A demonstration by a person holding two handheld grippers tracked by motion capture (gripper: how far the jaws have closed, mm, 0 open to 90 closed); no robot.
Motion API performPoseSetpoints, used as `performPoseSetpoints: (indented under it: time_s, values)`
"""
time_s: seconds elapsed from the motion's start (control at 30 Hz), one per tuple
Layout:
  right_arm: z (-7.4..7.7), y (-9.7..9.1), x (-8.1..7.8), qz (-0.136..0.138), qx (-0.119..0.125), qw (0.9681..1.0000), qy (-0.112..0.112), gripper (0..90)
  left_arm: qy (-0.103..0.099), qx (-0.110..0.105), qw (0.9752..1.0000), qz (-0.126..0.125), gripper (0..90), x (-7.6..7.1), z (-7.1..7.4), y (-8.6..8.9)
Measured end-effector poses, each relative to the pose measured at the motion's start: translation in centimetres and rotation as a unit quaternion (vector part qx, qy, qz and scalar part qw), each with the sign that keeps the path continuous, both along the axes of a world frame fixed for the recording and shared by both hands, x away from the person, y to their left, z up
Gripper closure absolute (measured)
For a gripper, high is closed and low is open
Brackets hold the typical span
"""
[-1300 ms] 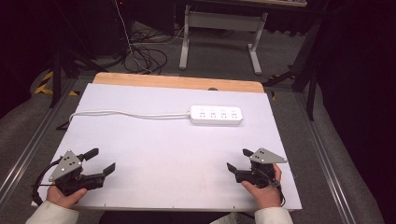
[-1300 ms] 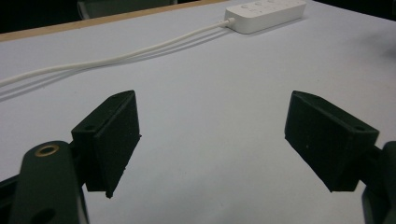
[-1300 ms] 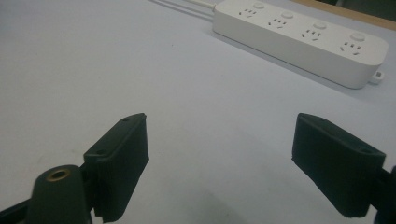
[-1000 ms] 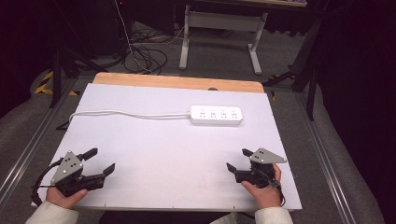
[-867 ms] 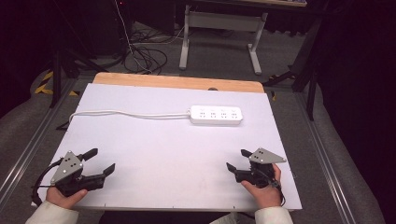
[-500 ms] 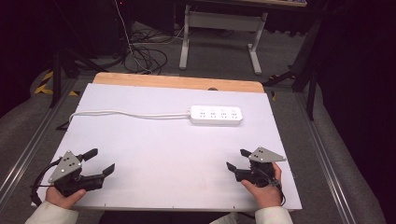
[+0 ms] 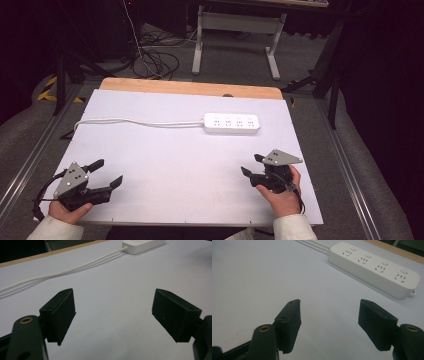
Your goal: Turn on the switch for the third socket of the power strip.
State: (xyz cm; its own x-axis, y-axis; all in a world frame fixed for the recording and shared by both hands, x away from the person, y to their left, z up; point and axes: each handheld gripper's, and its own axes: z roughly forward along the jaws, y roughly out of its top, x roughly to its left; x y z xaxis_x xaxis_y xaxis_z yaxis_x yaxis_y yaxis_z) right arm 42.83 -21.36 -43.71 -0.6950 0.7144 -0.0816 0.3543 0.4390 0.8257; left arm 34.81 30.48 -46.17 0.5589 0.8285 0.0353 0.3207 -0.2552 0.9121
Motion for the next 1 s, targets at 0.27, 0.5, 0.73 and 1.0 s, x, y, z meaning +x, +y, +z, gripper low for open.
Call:
performPoseSetpoints:
  time_s: [0.27,0.5,0.73,1.0]
  values:
    - [2.1,0.3,1.1,0.003,0.003,1.0,0.003,37.9,0.003,0.005,1.0,0.0,19.9,0.0,0.0,0.0]
    - [3.2,0.5,1.9,0.003,0.002,1.0,0.0,38.1,0.003,0.007,1.0,0.001,20.0,0.0,0.0,0.0]
    - [4.4,1.1,2.7,0.007,-0.009,0.9999,0.0,38.1,0.004,0.004,1.0,0.001,20.6,0.0,0.0,0.1]
    - [5.4,1.4,3.6,0.007,-0.017,0.9998,-0.002,39.0,0.006,0.004,1.0,0.002,20.6,0.0,0.0,0.1]
